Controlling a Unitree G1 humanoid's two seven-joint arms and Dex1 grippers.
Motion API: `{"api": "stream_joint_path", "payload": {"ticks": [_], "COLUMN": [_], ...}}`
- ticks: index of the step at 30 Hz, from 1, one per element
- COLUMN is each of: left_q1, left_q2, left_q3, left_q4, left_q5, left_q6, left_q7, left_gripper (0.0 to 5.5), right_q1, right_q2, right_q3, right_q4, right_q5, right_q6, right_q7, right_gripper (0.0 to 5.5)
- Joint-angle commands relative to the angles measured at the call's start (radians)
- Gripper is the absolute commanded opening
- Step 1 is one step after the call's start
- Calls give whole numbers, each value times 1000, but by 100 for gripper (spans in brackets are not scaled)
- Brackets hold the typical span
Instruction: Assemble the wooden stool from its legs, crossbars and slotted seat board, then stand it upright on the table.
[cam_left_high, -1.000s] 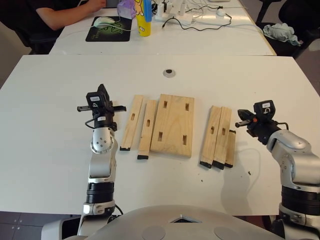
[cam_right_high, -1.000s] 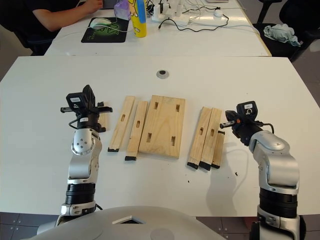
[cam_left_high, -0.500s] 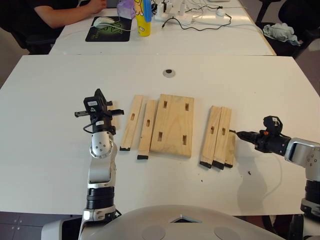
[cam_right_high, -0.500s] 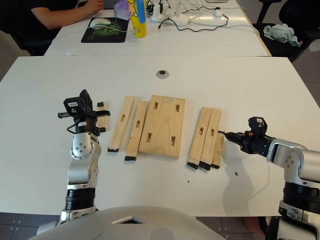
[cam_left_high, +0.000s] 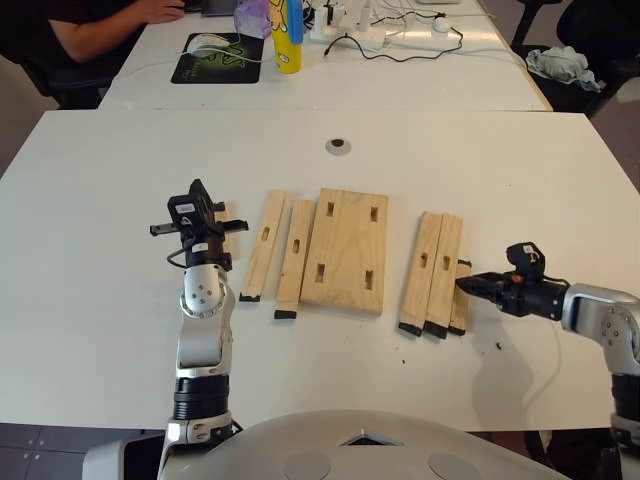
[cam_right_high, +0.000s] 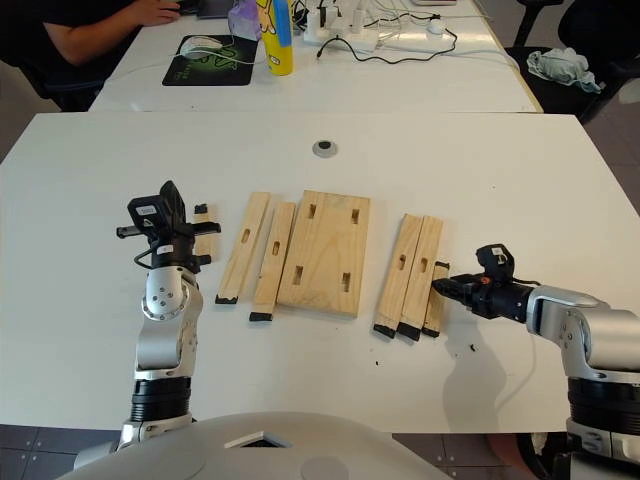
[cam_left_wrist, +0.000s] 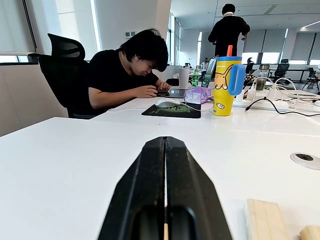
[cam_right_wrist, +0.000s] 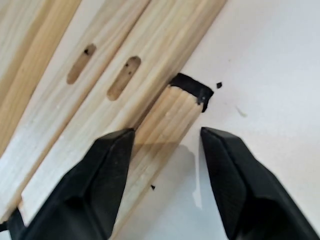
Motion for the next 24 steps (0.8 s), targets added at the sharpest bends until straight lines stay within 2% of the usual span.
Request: {"api": "stream_joint_path", "payload": {"ticks": [1, 7, 12, 16, 21, 24], "left_q1": [8, -11, -31, -53, -66, -72], "left_q2": [-6, -3, 3, 5, 6, 2], "left_q3": [-3, -3, -1, -6, 1, 8], "left_q4": [-14, -7, 6, 16, 34, 45], "left_q5": [-2, -5, -7, -7, -17, -56], "left_q6": [11, 18, 23, 28, 27, 21], "left_q7": [-3, -10, -20, -30, -43, -69], "left_gripper": [0, 0, 0, 0, 0, 0], "right_q1": [46, 9, 20, 31, 12, 5], "right_q2": [-30, -35, -15, 35, 109, 129], "right_q3": [83, 188, 229, 206, 125, 103], "right_q4": [-38, -14, -78, -106, -88, -74], "right_q5": [-54, -191, -221, -187, -155, -165], "right_q6": [-74, -179, -58, 57, 177, 178], "right_q7": [10, -78, -155, -204, -256, -283], "right_gripper": [251, 251, 251, 216, 140, 131]}}
